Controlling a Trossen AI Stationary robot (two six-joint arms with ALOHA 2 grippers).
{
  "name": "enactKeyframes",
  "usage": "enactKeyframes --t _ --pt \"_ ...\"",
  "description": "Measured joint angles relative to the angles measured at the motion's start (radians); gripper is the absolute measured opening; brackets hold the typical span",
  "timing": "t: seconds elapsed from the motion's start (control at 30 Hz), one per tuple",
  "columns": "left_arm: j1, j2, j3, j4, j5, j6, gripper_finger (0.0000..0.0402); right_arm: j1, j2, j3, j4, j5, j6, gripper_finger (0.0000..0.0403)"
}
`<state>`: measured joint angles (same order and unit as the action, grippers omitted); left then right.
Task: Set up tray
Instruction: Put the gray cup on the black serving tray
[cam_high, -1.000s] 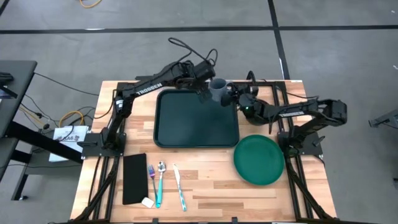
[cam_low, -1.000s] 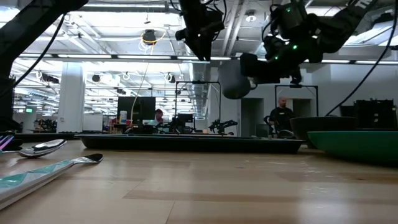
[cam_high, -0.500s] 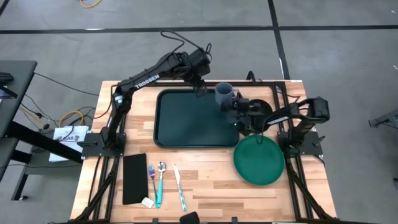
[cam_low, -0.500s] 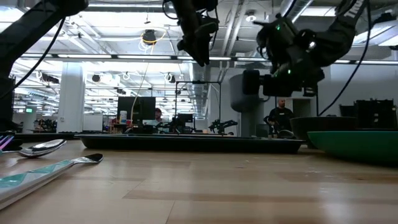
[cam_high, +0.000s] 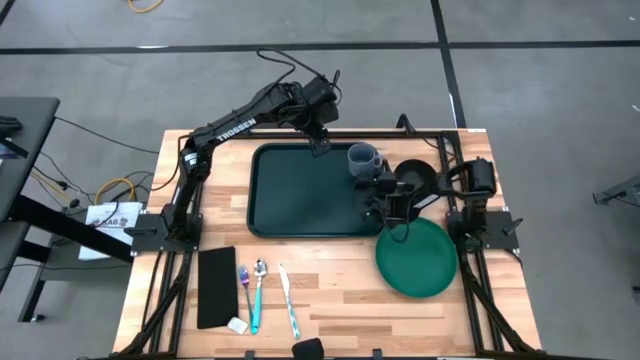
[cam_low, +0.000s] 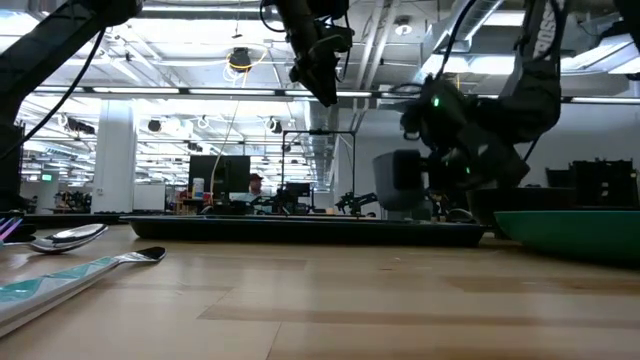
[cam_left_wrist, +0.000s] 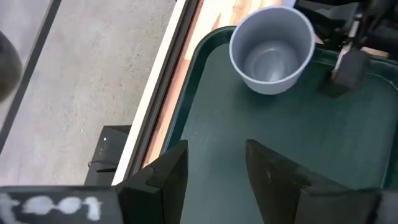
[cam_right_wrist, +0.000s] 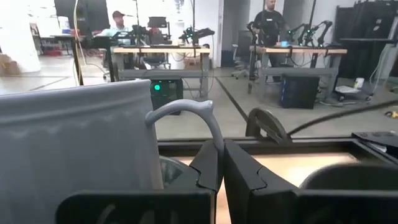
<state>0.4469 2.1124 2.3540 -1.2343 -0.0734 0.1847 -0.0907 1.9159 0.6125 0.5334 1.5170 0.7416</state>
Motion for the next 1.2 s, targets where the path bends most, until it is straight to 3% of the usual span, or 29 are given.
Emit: enactKeyframes --t 0.37,0.8,0.93,1.2 --pt "0.001 0.0 0.0 0.024 0.0 0.015 0.0149 -0.099 0.055 0.002 -0.002 -0.069 0.096 0.0" --pt "0.001 0.0 0.0 0.023 0.0 0.015 0.0149 -0.104 0.055 0.003 -0.001 -0.156 0.096 0.0021" --pt "0.001 0.0 0.0 0.023 0.0 0.015 0.0149 -0.115 0.047 0.026 -0.002 -0.154 0.012 0.0005" --pt "0.001 0.0 0.0 0.022 0.0 0.026 0.0149 -0.136 0.047 0.08 -0.001 -0.181 -0.112 0.0031"
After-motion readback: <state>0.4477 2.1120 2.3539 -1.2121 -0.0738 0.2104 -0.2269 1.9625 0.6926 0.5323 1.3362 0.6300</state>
